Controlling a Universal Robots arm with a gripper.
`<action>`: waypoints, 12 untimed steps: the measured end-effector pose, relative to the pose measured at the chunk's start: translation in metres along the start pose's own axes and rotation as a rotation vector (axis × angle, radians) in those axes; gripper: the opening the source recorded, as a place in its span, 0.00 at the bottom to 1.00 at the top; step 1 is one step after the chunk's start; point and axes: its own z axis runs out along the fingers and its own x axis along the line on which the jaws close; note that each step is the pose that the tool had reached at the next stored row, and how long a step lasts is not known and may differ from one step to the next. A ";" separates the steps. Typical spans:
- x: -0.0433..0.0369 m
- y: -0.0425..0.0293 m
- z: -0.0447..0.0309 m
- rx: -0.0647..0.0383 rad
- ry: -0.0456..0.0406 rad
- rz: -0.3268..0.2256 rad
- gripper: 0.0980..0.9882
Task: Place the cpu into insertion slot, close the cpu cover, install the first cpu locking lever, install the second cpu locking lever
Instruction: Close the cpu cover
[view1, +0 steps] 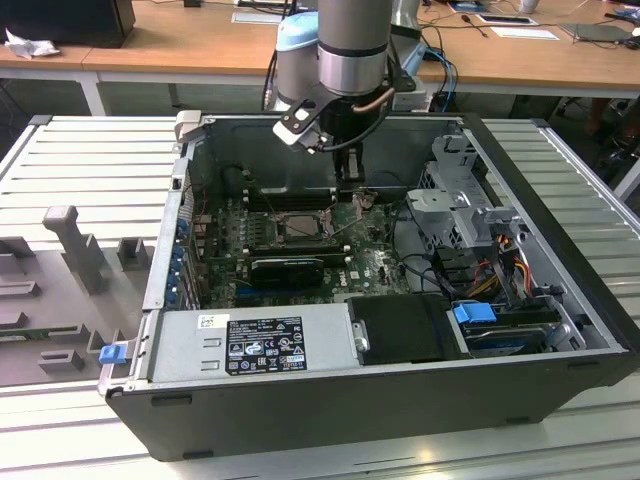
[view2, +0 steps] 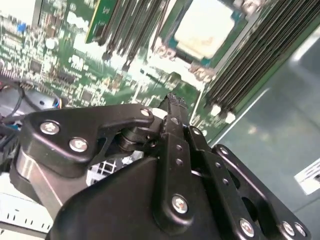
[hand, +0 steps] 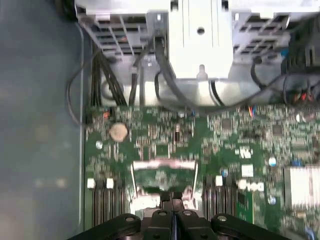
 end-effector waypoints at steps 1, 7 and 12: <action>0.0000 0.0025 0.0004 0.000 0.0001 0.000 0.01; 0.0013 0.0163 0.0046 0.000 0.0003 -0.004 0.01; 0.0025 0.0208 0.0072 0.000 0.0006 -0.006 0.01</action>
